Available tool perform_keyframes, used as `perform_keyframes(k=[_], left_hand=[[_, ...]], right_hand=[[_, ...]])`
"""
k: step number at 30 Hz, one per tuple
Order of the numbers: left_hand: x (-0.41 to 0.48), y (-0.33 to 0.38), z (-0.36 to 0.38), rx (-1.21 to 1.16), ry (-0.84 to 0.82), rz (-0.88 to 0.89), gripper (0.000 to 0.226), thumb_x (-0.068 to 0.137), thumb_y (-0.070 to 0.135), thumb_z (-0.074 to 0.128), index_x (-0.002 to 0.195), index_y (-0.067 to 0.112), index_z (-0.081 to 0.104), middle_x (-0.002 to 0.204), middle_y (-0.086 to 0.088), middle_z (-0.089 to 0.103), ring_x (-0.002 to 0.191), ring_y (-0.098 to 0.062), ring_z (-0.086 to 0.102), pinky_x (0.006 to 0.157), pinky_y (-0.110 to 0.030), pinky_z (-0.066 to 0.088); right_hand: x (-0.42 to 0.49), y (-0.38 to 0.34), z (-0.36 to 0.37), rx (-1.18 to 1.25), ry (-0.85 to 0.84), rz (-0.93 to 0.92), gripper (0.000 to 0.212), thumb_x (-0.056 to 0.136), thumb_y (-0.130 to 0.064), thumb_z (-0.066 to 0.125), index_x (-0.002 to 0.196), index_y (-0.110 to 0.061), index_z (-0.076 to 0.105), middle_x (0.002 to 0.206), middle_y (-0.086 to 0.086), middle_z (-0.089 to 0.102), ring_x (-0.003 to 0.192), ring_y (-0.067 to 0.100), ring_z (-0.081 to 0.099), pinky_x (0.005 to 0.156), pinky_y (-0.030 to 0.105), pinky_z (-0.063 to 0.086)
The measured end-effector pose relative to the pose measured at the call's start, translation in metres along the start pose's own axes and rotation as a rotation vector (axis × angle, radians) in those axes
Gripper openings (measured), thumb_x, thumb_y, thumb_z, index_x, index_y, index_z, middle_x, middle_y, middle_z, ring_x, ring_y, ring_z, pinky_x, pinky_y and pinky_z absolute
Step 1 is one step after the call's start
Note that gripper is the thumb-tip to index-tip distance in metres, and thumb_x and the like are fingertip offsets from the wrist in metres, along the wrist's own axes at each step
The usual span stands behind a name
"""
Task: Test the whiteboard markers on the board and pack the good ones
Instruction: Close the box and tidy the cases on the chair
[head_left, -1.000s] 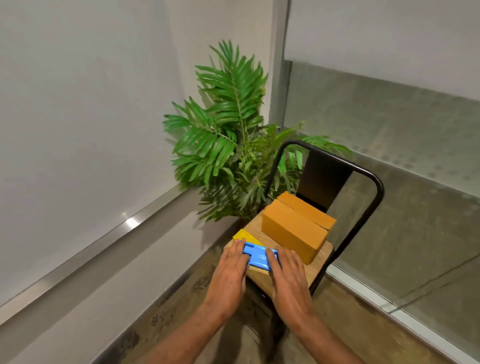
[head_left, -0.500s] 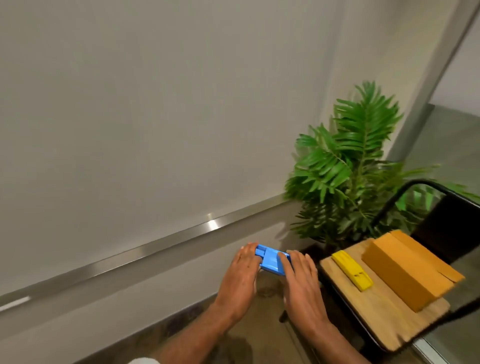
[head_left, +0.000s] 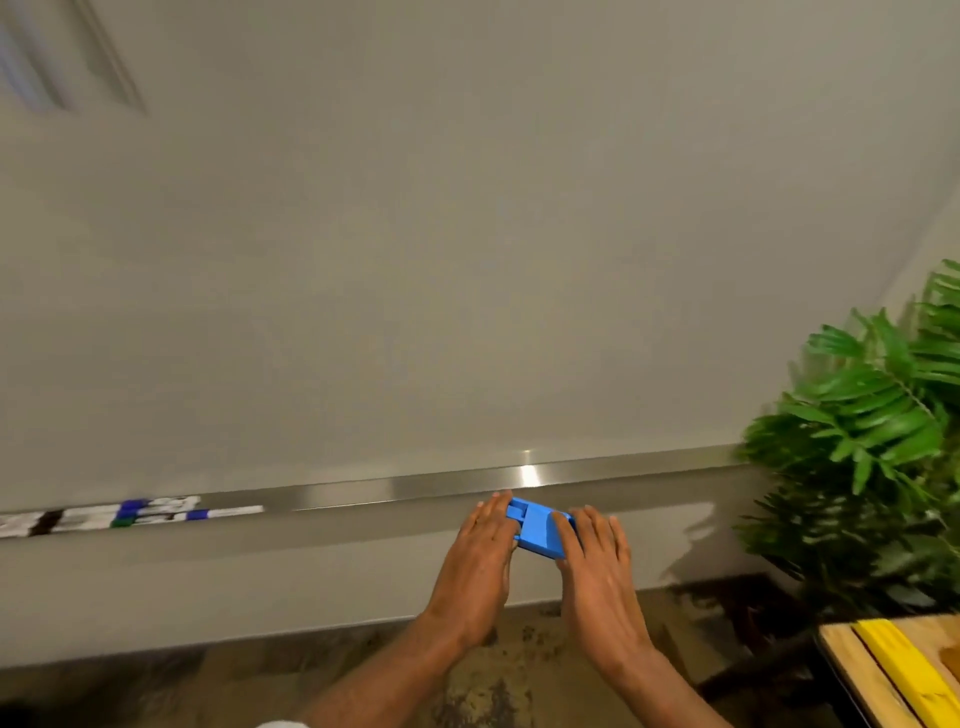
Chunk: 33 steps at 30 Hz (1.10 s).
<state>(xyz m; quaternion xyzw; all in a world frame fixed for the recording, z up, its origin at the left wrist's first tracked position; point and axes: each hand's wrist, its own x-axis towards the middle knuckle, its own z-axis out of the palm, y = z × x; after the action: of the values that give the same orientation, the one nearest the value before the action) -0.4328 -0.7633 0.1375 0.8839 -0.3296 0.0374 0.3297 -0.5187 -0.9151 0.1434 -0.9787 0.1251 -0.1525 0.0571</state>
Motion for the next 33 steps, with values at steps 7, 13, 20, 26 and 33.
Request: perform_keyframes(k=[7,13,20,26,33], left_hand=[[-0.005,-0.032,-0.032,0.013,0.121,-0.253,0.049,0.109,0.02,0.045,0.157,0.022,0.037,0.167,0.009,0.023,0.155,-0.01,0.016,0.126,-0.024,0.01],[-0.01,-0.068,-0.046,0.015,0.186,-0.484,0.054,0.108,0.023,0.047,0.159,0.023,0.028,0.167,0.004,0.026,0.154,-0.01,0.023,0.124,-0.02,0.007],[-0.004,-0.128,-0.069,0.059,0.241,-0.567,0.055,0.106,0.023,0.052,0.157,0.021,0.033,0.165,0.003,0.032,0.152,-0.01,0.028,0.117,-0.012,0.007],[0.01,-0.195,-0.086,0.082,0.233,-0.544,0.056,0.107,0.024,0.051,0.159,0.022,0.031,0.166,0.004,0.027,0.153,-0.009,0.023,0.119,-0.014,0.006],[0.029,-0.278,-0.085,0.102,0.196,-0.52,0.051,0.105,0.02,0.054,0.154,0.019,0.042,0.163,0.003,0.034,0.152,-0.012,0.029,0.123,-0.021,0.015]], right_hand=[[0.049,-0.044,0.02,0.105,-0.029,-0.211,0.087,0.056,0.009,0.084,0.136,-0.01,0.054,0.131,0.013,0.059,0.126,0.033,0.055,0.111,0.057,0.039],[0.08,-0.08,0.047,0.157,-0.071,-0.348,0.088,0.053,0.004,0.089,0.133,-0.012,0.057,0.128,0.011,0.06,0.12,0.03,0.058,0.112,0.051,0.033],[0.118,-0.136,0.072,0.176,-0.109,-0.406,0.084,0.052,0.005,0.087,0.13,-0.011,0.059,0.124,0.012,0.062,0.115,0.032,0.061,0.106,0.05,0.046],[0.151,-0.182,0.112,0.17,-0.165,-0.401,0.087,0.051,0.004,0.088,0.131,-0.013,0.058,0.127,0.011,0.06,0.116,0.032,0.06,0.105,0.045,0.045],[0.188,-0.229,0.165,0.149,-0.224,-0.37,0.092,0.045,0.002,0.09,0.129,-0.015,0.058,0.126,0.01,0.061,0.115,0.032,0.061,0.103,0.045,0.047]])
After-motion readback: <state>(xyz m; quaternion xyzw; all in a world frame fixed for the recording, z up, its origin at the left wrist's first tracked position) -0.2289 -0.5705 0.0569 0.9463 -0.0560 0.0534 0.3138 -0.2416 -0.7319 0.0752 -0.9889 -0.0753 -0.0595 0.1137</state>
